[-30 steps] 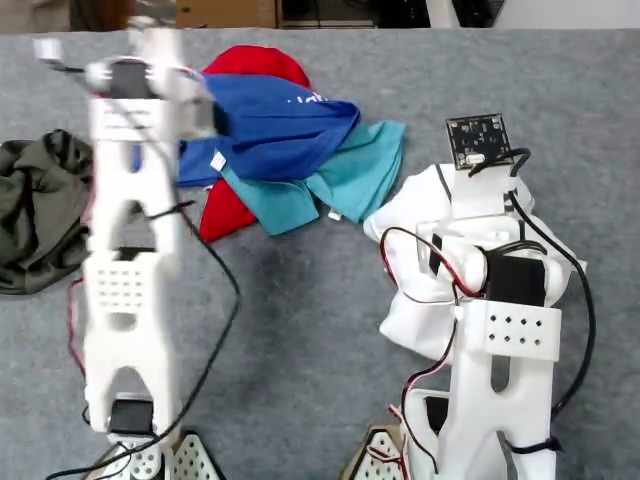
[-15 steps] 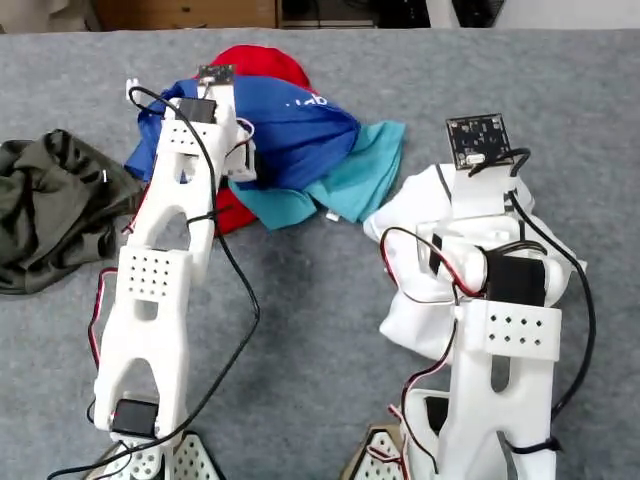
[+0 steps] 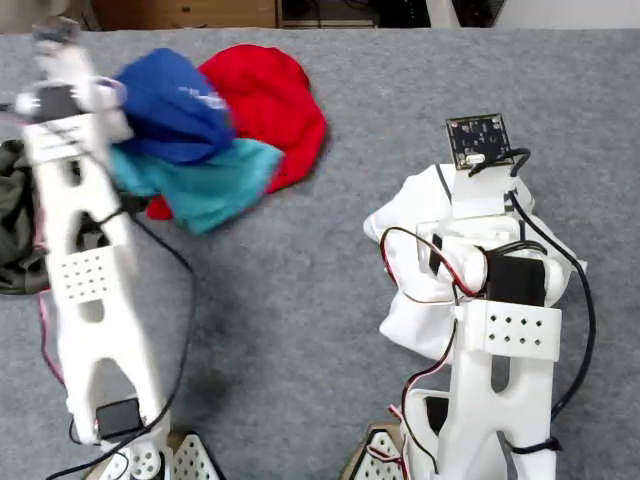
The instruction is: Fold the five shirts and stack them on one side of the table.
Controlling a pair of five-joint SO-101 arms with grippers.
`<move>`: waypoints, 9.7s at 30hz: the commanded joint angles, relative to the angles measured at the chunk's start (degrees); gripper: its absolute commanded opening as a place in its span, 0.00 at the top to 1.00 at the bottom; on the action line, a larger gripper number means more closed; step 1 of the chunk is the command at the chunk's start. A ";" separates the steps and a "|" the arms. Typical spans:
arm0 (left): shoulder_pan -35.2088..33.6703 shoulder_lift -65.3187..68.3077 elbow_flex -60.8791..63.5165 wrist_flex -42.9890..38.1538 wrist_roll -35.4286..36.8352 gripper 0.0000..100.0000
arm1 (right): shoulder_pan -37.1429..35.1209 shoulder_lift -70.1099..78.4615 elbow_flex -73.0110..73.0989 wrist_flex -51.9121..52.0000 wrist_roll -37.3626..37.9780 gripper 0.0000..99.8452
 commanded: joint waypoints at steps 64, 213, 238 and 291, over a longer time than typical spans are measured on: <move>0.18 -5.05 -5.54 6.51 3.08 0.98 | -0.66 -0.84 3.56 -4.75 -0.09 0.65; 8.00 -166.37 187.08 -31.56 -19.43 0.83 | -14.64 -0.84 14.73 -19.16 0.26 0.65; 8.00 -166.37 187.08 -31.56 -19.43 0.83 | -13.76 35.65 -4.97 -20.84 0.44 0.98; 8.26 -166.64 187.08 -24.62 -19.43 0.83 | -1.10 23.34 3.82 -21.80 26.99 1.00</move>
